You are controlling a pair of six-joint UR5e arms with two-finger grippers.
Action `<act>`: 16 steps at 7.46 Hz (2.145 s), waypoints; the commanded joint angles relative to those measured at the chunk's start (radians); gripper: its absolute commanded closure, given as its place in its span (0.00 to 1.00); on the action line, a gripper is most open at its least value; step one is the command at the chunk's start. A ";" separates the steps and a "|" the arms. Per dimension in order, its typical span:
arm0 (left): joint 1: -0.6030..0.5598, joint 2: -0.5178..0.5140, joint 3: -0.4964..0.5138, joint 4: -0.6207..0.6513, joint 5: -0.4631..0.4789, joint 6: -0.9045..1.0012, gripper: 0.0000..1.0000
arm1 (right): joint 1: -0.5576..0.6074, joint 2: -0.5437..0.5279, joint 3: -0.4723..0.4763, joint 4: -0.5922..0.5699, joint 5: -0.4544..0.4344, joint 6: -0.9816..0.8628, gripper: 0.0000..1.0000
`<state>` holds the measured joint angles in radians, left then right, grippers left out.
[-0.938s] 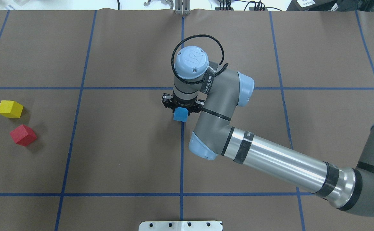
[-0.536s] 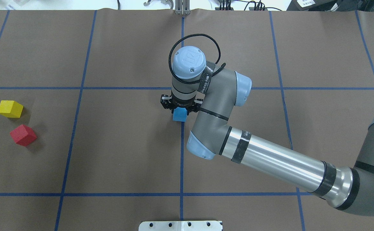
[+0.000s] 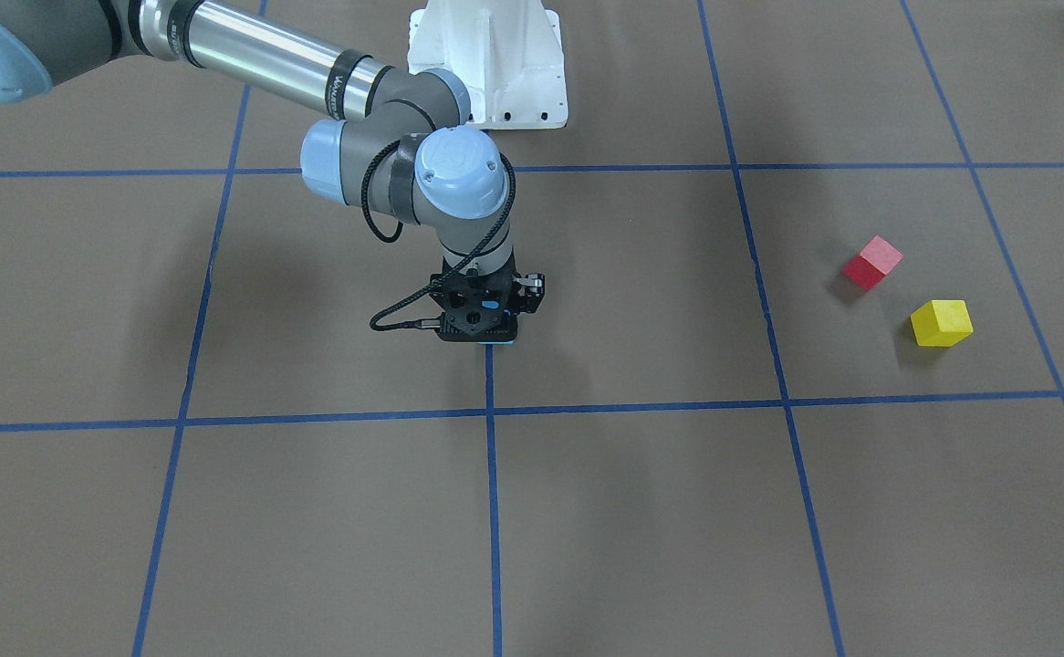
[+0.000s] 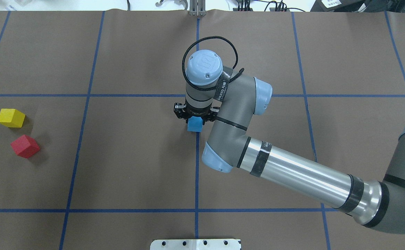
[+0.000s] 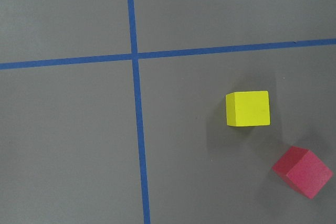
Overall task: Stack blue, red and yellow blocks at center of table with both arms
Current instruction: 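Lower the blue cube onto the center and open the right gripper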
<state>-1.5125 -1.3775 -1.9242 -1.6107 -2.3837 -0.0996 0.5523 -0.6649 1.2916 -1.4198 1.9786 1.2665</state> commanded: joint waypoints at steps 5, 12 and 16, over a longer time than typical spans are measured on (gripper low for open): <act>0.000 0.000 -0.001 0.000 0.000 0.000 0.00 | 0.000 -0.002 0.001 -0.025 0.000 0.001 0.64; 0.000 0.000 -0.002 0.000 0.000 0.000 0.00 | 0.002 0.005 0.008 -0.024 0.003 -0.019 0.00; 0.254 -0.021 0.049 -0.275 0.062 -0.548 0.00 | 0.107 -0.213 0.373 -0.125 0.089 -0.022 0.00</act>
<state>-1.3815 -1.3873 -1.9036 -1.7423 -2.3630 -0.3857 0.6232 -0.7417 1.4858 -1.5211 2.0467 1.2464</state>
